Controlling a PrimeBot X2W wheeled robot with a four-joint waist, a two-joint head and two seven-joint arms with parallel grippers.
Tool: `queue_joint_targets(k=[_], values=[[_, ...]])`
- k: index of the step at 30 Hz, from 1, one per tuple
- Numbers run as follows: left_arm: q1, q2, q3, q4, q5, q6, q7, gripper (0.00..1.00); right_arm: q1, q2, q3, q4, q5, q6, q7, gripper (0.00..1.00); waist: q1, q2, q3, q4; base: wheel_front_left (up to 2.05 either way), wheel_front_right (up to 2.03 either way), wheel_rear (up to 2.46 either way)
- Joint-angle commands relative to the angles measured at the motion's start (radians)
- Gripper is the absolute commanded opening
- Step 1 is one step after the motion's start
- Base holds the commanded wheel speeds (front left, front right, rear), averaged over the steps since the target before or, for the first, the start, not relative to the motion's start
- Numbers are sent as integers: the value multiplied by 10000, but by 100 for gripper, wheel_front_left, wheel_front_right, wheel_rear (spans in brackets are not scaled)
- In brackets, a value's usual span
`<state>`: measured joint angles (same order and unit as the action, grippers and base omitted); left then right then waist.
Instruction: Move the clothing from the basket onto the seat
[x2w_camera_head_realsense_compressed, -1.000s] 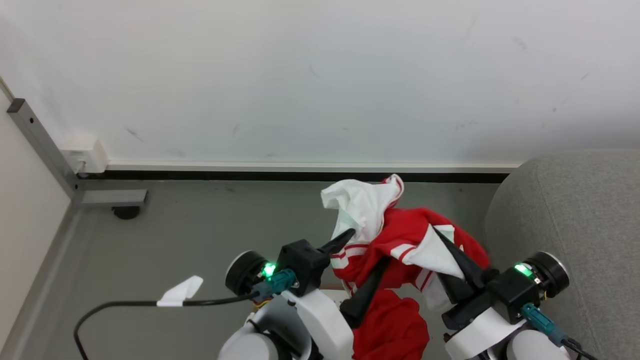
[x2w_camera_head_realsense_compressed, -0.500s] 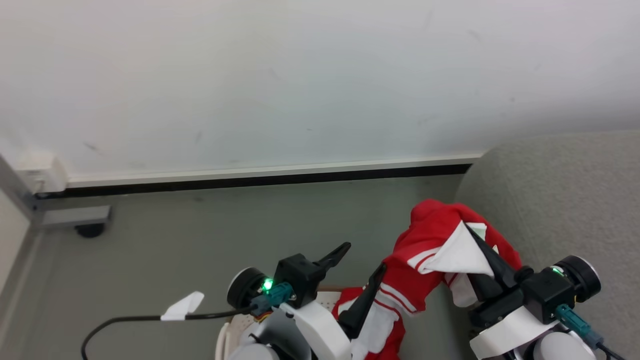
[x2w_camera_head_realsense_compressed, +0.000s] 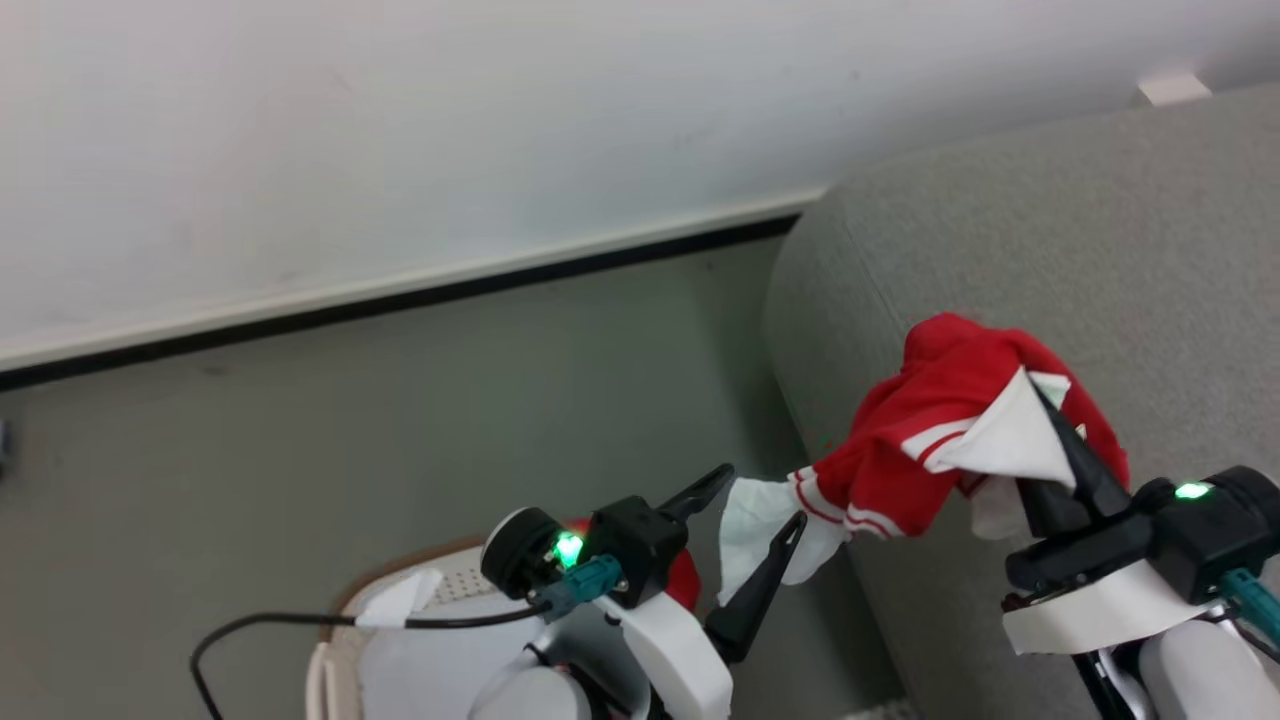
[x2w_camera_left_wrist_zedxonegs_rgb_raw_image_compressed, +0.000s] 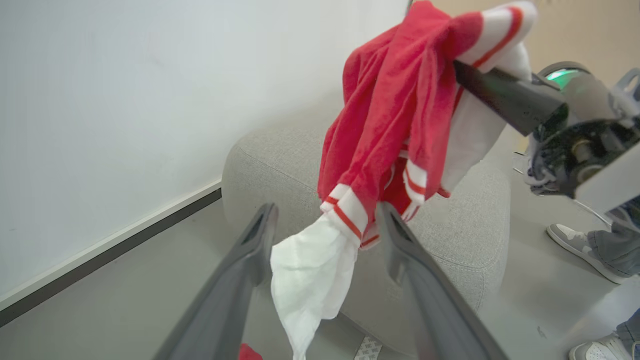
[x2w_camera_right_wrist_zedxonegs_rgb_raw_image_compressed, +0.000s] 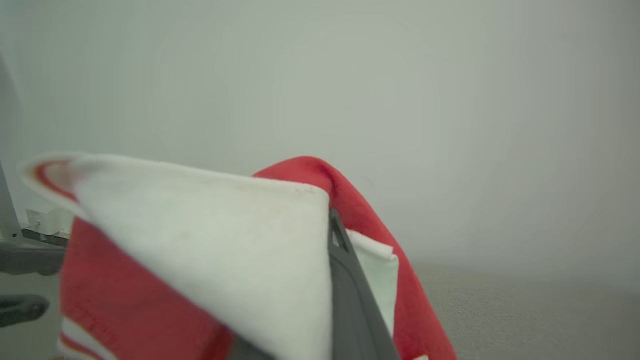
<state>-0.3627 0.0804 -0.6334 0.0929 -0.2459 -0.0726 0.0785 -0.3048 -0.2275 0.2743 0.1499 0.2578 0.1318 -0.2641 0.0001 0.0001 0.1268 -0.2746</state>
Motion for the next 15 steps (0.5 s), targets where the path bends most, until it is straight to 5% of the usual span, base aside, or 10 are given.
queue_joint_targets(k=[1, 15], values=[[-163, 54, -27, 59, 177, -30, -50, 100, -117, -17, -141, -108, 162, -20, -6, 0, -1, -1, 712, -582, 0, 0, 0], [-2672, 219, -199, 383, 953, -259, -193, 100, -2506, -809, -2221, -192, 924, -20, -3, 0, -1, -1, 4268, -718, 0, 0, 0]])
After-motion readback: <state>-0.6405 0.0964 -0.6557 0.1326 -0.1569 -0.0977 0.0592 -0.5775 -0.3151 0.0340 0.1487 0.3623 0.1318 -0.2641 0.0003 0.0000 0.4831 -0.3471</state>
